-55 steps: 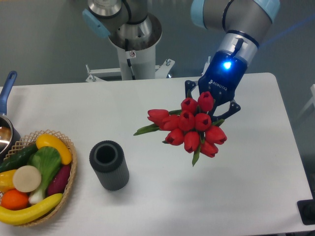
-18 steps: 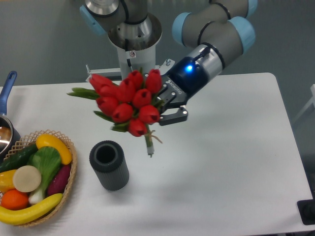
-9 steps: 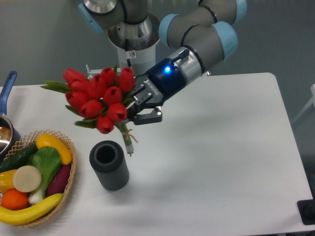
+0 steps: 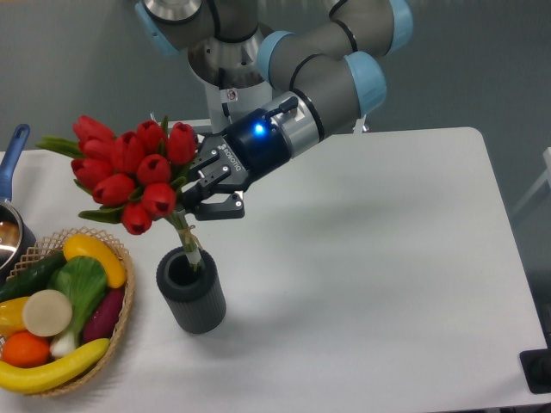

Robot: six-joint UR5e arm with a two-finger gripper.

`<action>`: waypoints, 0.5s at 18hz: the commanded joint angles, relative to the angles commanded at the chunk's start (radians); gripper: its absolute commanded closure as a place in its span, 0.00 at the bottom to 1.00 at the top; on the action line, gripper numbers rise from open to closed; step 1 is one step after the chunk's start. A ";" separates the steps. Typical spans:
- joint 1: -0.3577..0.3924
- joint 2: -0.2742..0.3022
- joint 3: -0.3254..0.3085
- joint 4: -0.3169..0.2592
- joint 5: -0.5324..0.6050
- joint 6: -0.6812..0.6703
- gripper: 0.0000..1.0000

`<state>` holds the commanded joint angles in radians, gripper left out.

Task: Insert the flowers into the vase
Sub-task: 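Lower the tulip stems into the black vase opening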

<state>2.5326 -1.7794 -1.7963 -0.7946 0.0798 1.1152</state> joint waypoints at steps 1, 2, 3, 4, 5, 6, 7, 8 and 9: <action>0.000 -0.003 -0.006 -0.002 0.002 0.000 0.77; 0.000 -0.005 -0.014 -0.002 0.002 0.000 0.77; 0.000 -0.008 -0.015 -0.002 0.002 0.002 0.77; -0.002 -0.011 -0.015 -0.002 0.002 0.002 0.77; -0.005 -0.020 -0.015 -0.002 0.002 0.003 0.77; -0.006 -0.026 -0.015 0.000 0.003 0.003 0.77; -0.008 -0.031 -0.017 -0.002 0.005 0.003 0.76; -0.008 -0.041 -0.018 -0.002 0.006 0.003 0.76; -0.008 -0.048 -0.020 0.000 0.006 0.005 0.76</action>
<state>2.5249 -1.8269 -1.8162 -0.7946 0.0859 1.1198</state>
